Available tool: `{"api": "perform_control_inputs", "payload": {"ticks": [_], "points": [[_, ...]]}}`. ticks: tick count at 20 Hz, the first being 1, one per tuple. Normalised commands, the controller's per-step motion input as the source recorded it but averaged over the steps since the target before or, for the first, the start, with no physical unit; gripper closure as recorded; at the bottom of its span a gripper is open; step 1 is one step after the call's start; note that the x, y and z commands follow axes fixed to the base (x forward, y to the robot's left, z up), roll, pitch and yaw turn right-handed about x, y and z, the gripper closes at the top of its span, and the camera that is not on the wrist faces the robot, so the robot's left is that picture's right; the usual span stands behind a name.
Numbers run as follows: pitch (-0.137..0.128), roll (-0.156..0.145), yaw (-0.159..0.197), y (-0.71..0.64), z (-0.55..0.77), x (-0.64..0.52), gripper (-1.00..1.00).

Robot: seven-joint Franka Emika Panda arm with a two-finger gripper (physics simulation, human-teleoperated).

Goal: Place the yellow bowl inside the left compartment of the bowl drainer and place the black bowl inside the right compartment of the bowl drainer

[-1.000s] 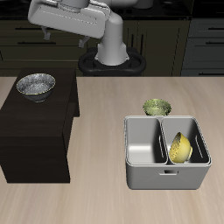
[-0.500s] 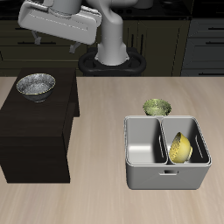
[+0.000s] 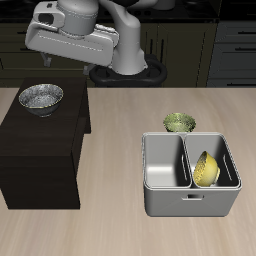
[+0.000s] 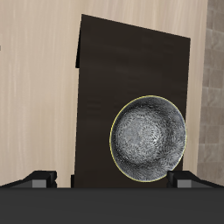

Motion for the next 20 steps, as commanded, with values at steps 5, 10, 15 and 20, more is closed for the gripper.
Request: {"api": "perform_control_inputs", "payload": {"ticks": [5,10,15,20], "points": [[0.014,-0.004,-0.007,-0.06,-0.2,-0.02,-1.0],[0.007,-0.022,-0.012,-0.1,-0.14,-0.03,-1.0],[0.01,-0.016,-0.021,-0.13,-0.14,-0.03,-1.0],[0.019,-0.014,-0.003,-0.07,-0.23,-0.01,-1.0]]}}
